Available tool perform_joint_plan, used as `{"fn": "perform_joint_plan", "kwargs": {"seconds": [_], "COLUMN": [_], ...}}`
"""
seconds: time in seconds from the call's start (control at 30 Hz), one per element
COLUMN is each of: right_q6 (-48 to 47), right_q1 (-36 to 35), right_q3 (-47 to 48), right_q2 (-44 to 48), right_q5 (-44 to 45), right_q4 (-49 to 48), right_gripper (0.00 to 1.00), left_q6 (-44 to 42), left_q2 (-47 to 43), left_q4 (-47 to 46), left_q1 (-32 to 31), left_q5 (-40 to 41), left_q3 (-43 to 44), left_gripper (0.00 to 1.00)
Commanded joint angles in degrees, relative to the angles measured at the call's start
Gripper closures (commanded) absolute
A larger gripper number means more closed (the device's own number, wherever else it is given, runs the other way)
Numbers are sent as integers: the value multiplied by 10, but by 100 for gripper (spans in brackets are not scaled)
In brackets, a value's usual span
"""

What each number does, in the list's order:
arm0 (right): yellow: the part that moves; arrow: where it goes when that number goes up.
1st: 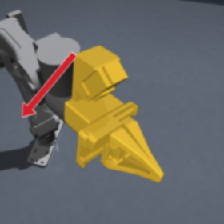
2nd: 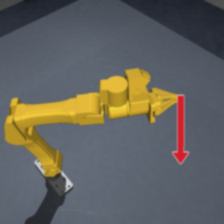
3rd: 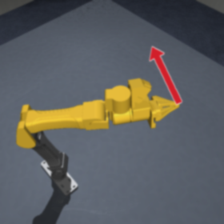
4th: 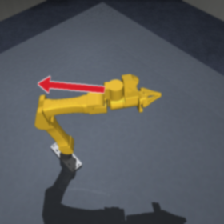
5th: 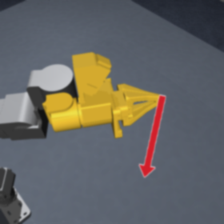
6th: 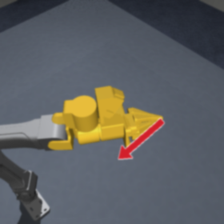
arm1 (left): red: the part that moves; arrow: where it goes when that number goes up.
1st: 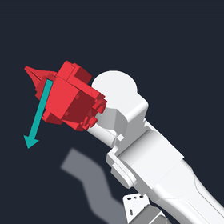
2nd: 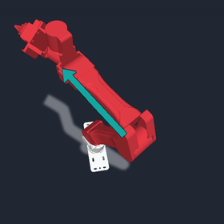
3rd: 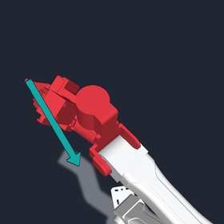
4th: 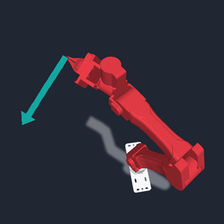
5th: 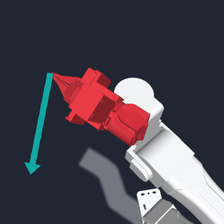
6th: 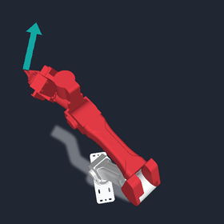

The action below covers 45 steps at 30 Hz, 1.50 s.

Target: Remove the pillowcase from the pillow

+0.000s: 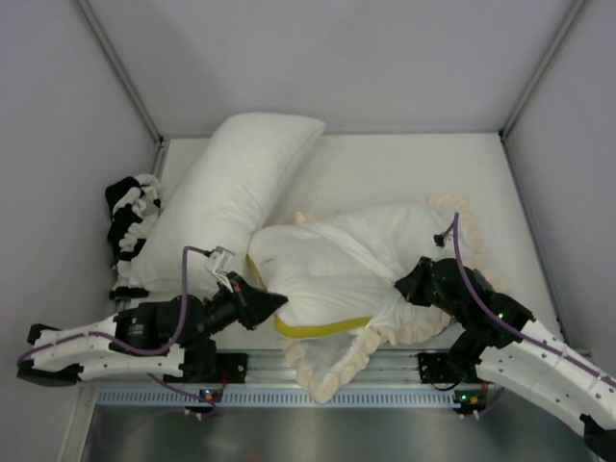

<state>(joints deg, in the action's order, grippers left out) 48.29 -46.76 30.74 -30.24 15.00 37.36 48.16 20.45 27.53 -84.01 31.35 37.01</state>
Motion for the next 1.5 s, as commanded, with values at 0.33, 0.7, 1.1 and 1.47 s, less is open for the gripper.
{"fn": "perform_joint_plan", "kwargs": {"seconds": [0.33,0.7,1.1,1.47], "right_q6": [7,-10,-67,-104], "right_q1": [-5,-4,-4,-5], "right_q3": [-8,3,89,140], "right_q2": [0,13,-13,-91], "right_q5": [80,59,-18,-88], "right_q4": [40,37,32,-40], "right_gripper": [100,95,24,24], "left_q6": [-1,1,33,38], "left_q2": [-194,-183,-63,129], "left_q4": [101,121,93,-87], "left_q1": [3,3,3,3], "left_q5": [117,122,63,-131], "left_q3": [113,123,72,-65], "left_gripper": [100,100,100,100]}}
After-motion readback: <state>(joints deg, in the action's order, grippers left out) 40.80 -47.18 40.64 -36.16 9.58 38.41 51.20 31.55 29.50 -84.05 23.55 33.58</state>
